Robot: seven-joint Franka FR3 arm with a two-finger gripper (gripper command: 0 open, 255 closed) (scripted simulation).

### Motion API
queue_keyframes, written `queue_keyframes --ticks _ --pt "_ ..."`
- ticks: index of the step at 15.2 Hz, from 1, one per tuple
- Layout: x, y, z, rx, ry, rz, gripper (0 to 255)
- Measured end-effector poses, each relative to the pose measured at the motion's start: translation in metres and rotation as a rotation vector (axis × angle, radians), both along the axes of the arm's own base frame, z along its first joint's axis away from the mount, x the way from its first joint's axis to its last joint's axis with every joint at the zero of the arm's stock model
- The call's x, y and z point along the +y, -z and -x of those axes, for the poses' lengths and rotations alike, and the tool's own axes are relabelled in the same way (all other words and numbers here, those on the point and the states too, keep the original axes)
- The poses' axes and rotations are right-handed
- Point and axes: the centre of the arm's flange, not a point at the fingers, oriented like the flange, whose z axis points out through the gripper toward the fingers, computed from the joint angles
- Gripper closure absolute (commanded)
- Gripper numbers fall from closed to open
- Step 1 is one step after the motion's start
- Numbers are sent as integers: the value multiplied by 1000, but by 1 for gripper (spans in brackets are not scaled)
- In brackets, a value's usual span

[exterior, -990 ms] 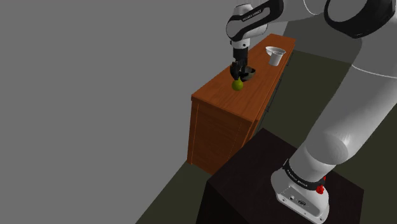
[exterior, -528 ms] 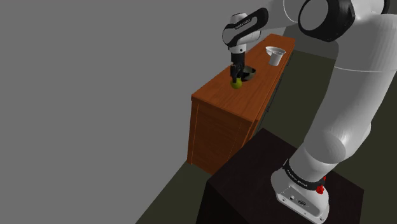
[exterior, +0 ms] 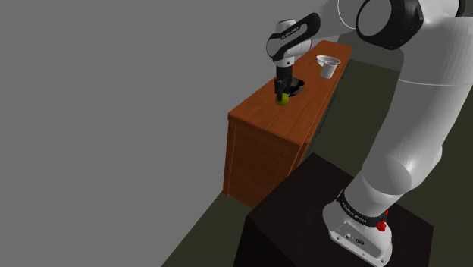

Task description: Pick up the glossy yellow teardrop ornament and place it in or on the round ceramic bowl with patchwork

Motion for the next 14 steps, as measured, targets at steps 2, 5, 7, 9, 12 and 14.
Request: queue_keyframes --ticks 2,5,7,9,12,14 --pt "1 0 0 2 1 0 0" --pt "0 -1 0 1 0 1 255" --pt "-2 -2 -1 0 1 2 255" --pt "-3 -3 0 -2 -1 4 255" --pt "-5 -3 3 8 -9 17 255" --pt "-8 -4 4 10 -22 38 255"
